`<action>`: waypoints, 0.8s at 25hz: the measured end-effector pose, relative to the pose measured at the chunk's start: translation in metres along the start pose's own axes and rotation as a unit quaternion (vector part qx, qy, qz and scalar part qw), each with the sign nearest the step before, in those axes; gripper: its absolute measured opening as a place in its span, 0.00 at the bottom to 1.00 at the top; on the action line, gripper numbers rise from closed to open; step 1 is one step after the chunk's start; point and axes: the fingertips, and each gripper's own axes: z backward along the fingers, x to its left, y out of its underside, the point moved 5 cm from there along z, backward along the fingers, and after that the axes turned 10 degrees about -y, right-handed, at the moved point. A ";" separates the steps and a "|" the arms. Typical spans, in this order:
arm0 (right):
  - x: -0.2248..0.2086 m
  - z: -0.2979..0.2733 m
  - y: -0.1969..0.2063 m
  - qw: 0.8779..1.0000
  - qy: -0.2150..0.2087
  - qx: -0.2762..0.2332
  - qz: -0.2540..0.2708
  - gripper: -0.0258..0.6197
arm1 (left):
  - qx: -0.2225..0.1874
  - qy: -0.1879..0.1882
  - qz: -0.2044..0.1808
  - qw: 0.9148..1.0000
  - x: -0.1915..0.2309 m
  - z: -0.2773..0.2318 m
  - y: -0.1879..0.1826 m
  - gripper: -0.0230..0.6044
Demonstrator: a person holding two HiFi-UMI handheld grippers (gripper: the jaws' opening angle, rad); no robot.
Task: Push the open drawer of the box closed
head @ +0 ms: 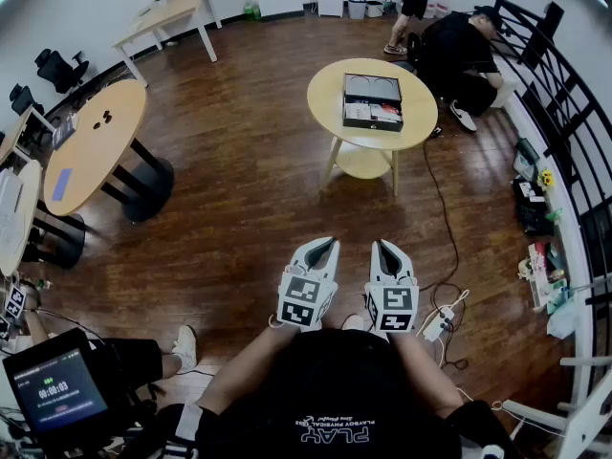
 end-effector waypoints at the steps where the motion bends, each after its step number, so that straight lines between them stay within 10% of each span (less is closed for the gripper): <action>1: 0.000 0.000 0.000 1.000 0.000 0.001 0.001 0.05 | 0.000 0.000 0.000 1.000 0.000 0.000 0.000 0.03; 20: 0.006 -0.022 -0.001 1.000 0.008 0.006 0.000 0.05 | 0.006 0.011 0.003 1.000 0.022 -0.010 -0.003 0.03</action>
